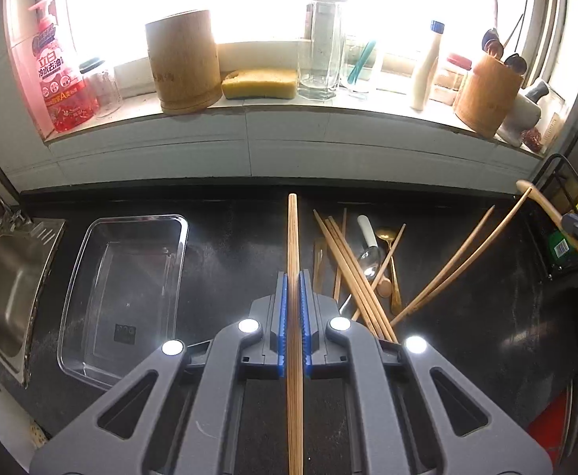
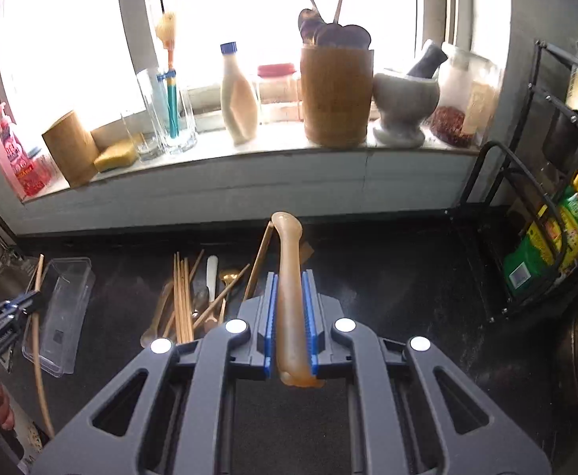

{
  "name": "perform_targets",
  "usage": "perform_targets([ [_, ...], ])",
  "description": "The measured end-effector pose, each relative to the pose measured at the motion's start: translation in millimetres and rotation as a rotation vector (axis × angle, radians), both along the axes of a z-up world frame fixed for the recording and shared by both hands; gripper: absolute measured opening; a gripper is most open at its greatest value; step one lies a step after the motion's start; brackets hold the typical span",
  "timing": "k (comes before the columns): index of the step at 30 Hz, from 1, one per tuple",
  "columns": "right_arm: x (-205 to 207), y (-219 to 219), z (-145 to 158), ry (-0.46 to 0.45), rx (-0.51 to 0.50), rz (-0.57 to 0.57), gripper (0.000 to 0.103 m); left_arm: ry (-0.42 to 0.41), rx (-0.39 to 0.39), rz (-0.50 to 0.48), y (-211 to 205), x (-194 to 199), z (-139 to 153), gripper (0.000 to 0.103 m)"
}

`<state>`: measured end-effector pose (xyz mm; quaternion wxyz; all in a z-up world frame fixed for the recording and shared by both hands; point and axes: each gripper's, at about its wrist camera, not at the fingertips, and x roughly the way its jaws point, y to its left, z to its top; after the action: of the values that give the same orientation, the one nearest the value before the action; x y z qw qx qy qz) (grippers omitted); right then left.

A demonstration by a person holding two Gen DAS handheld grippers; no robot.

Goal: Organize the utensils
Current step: 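Carry the chopstick in the left tool to the clear tray while the right tool lifts the wooden spoon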

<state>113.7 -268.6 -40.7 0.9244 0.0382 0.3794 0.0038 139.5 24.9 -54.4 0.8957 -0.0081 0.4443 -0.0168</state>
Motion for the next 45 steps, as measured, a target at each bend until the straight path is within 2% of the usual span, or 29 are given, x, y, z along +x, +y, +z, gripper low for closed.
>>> perform_targets([
  [6,-21.6,7.2,14.7,-0.017,0.012,0.031,0.013,-0.002,-0.001,-0.011,-5.1,-9.0,4.2,0.005],
  [14,-42.3,38.0,6.8,0.0,0.049,0.083,0.012,-0.015,0.01,-0.017,-9.2,-17.4,10.4,0.005],
  [25,-44.9,97.0,16.9,-0.009,0.088,0.203,0.011,-0.044,0.024,0.022,20.8,-32.4,35.6,0.005],
  [30,-38.3,148.4,23.2,-0.019,0.109,0.301,0.009,-0.054,0.036,0.079,56.9,-41.3,52.8,0.006],
  [32,-34.3,172.9,24.3,-0.021,0.116,0.343,0.002,-0.059,0.045,0.11,76.4,-43.5,57.6,0.006],
  [34,-28.0,199.7,23.9,-0.02,0.114,0.387,0.001,-0.06,0.058,0.141,95.5,-43.7,57.7,0.006],
  [39,1.7,270.8,2.9,0.022,0.09,0.462,0.001,-0.012,0.062,0.222,162.8,-30.6,31.7,0.005],
  [42,21.7,293.5,-12.7,0.066,0.104,0.464,0.001,0.041,0.026,0.264,203.7,-15.8,5.2,0.005],
  [45,37.7,306.4,-28.9,0.104,0.099,0.447,0.001,0.083,-0.003,0.265,226.6,2.0,-20.0,0.005],
])
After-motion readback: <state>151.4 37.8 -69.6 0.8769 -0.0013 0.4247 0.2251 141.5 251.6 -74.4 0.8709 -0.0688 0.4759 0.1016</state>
